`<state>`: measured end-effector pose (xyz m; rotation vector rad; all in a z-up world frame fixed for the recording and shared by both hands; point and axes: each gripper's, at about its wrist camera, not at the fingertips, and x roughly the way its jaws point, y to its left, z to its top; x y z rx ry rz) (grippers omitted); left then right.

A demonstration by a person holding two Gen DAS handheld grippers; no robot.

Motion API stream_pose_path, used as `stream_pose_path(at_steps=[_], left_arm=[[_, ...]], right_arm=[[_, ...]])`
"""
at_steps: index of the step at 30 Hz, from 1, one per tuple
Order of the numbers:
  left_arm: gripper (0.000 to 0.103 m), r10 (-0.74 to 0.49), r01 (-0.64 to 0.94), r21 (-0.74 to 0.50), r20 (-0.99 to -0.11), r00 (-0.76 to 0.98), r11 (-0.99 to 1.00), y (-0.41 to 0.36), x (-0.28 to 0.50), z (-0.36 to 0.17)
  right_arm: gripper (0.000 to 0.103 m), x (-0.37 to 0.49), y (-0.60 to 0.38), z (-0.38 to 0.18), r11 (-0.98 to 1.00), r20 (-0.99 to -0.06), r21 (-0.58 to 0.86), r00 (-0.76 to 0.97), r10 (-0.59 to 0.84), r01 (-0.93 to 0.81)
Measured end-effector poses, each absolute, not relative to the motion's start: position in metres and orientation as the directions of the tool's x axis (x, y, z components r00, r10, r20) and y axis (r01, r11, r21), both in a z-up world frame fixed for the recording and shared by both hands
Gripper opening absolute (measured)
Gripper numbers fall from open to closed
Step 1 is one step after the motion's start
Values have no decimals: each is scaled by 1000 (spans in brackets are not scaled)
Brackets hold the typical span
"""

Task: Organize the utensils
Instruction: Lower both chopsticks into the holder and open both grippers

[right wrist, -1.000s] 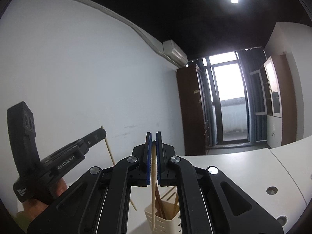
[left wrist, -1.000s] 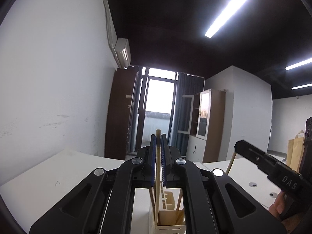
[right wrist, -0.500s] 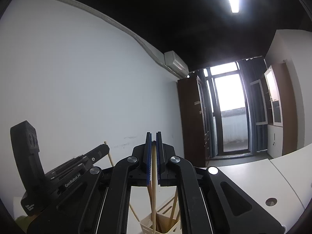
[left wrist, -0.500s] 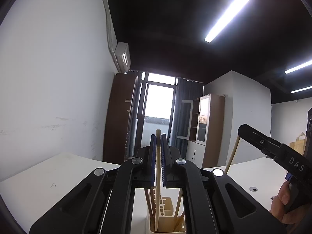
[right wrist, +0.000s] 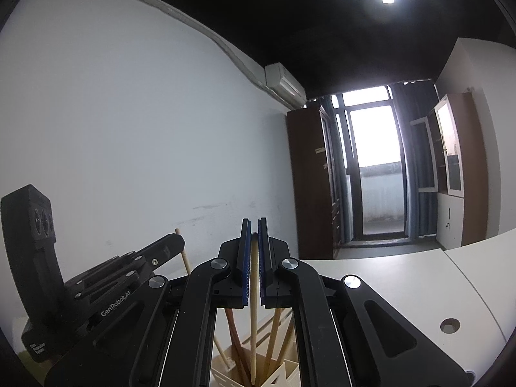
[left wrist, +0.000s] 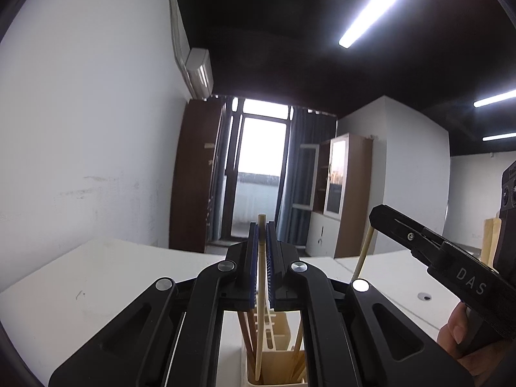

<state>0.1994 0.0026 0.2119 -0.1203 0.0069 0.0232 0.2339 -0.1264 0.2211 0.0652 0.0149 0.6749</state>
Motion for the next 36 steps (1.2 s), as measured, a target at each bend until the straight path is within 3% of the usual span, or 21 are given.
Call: stream_pose_path(at_steps=[6,26,29,36], left_arm=[[4,-4,-12,-148,-109,994,989,11,212,207],[5,-27,8,-100,-193,981,995,10,216,192],[5,-33,2,-137,-223,974,991,14,216,191],[18,-31,1,-145,-206,978,989,20,202,195]], right_arm=[[5,231,-121,214,781,-53,50,779,625,-623],[5,233,-115,198,804,-181,25,788,588,-594],[6,233,-120,197,800,-186,42,782,595,-599],[6,234,-127,199,812,-221,50,786,577,-582]])
